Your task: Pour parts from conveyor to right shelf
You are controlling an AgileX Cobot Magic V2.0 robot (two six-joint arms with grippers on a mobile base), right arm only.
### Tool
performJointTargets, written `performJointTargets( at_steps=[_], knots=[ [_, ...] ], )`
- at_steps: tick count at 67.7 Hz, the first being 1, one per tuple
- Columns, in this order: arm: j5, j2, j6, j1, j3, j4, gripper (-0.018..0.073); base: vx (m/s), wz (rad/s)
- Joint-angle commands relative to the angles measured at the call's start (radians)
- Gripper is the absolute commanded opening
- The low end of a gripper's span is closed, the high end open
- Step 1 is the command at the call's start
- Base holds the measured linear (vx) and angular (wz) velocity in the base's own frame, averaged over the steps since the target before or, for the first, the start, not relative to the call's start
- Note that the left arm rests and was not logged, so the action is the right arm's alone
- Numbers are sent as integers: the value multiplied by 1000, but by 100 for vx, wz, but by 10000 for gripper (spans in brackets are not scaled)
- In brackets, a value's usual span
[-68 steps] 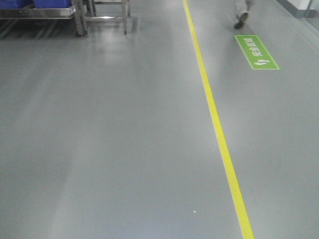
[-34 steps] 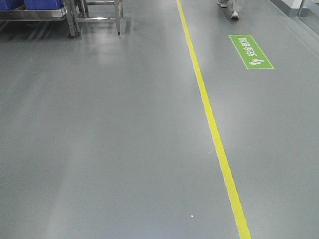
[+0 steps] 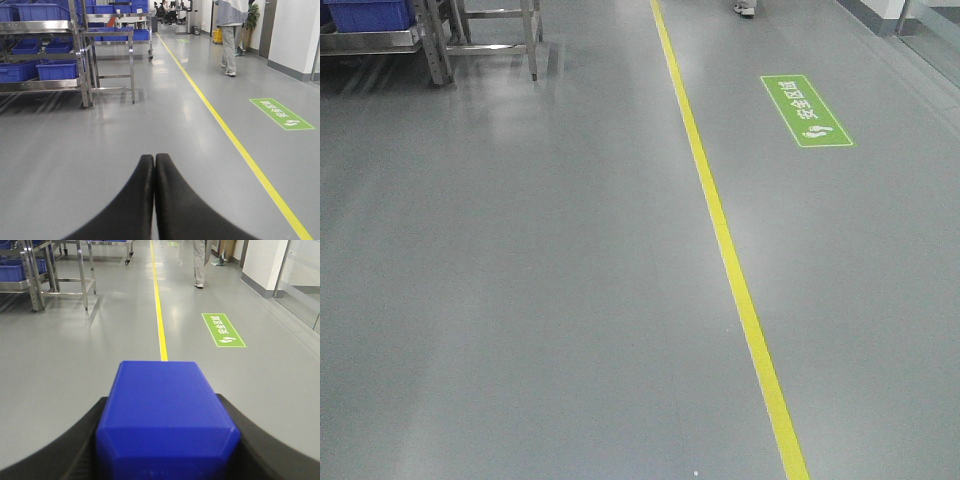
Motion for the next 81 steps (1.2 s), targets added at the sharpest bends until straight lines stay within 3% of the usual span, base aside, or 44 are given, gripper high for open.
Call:
performJointTargets(
  at_steps=[1,81],
  knots=[
    [-77,18,0,-4,-25,-6,-6,33,-7],
    [-77,18,0,-4,-25,-6,-6,45,3]
  ],
)
